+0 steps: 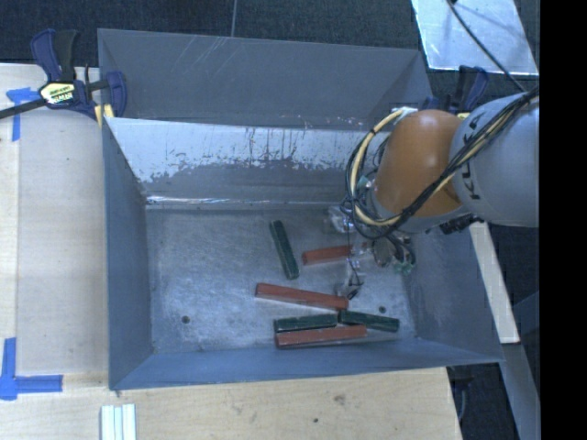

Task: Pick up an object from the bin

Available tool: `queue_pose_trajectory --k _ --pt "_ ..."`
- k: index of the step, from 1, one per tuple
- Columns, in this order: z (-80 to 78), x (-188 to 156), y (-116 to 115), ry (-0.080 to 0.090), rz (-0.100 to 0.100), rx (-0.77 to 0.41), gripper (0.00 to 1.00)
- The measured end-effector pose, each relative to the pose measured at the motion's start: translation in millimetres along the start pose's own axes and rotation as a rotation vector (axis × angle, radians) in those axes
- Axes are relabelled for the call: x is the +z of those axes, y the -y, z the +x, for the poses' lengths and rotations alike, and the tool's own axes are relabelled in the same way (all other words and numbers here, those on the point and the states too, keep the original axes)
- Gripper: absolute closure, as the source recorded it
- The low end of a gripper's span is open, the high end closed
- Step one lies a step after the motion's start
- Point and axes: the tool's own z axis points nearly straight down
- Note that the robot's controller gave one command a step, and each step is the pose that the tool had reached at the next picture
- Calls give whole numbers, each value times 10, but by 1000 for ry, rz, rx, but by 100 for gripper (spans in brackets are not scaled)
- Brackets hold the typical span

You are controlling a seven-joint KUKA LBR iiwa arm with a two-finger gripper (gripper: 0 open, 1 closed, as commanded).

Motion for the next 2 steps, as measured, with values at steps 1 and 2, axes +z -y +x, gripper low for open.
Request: queue_pose_trajectory --k 1,2 --pt "-29 -55 -6 10 0 -2 100" --pt "-7 -1649 -54 11 1 -36 100"
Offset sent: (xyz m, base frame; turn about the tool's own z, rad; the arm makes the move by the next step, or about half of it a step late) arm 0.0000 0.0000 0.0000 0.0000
